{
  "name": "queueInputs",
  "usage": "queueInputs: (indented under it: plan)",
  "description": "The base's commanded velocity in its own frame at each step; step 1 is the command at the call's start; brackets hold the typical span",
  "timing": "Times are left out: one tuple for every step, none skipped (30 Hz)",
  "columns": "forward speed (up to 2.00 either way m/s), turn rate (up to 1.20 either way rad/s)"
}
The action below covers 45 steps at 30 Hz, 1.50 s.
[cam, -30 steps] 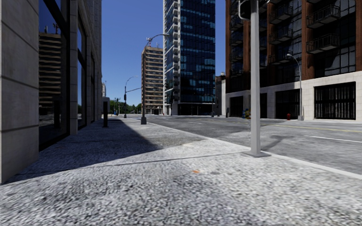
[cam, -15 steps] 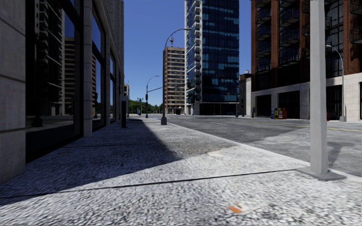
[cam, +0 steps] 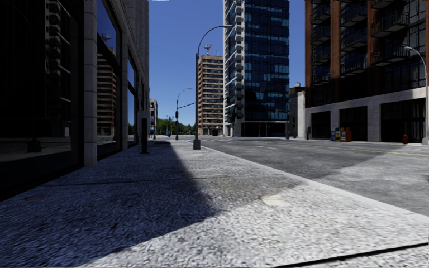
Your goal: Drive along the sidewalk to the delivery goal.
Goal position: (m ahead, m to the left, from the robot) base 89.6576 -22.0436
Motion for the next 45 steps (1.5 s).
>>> queueInputs:
  plan:
    - [1.88, 0.8]
    - [1.88, 0.81]
    - [1.88, 0.0]
    - [1.88, 0.0]
    - [1.88, 0.0]
    - [1.89, 0.0]
    - [1.89, 0.0]
    - [1.89, 0.0]
    - [1.89, 0.0]
    - [1.89, 0.0]
    - [1.89, 0.0]
    - [1.89, 0.0]
    - [1.9, 0.0]
    - [1.9, 0.0]
    - [1.9, 0.0]
    - [1.9, 0.0]
    - [1.92, 0.0]
    - [1.93, 0.0]
    - [1.93, 0.0]
    - [1.93, 0.0]
    - [1.95, 0.0]
    - [1.95, 0.0]
    - [1.95, 0.0]
    - [1.95, 0.0]
    - [1.96, 0.0]
    - [1.97, 0.0]
    - [1.97, 0.0]
    - [1.97, 0.0]
    - [1.97, 0.0]
    - [1.97, 0.0]
    - [1.97, 0.0]
    - [1.97, 0.0]
    - [1.97, 0.0]
    - [1.97, 0.0]
    - [1.97, 0.0]
    - [1.97, 0.0]
    - [1.97, 0.0]
    - [1.97, 0.0]
    - [1.97, 0.0]
    - [1.97, 0.0]
    - [1.97, 0.0]
    - [1.97, 0.0]
    - [1.97, 0.0]
    - [1.97, 0.0]
    - [1.97, 0.0]
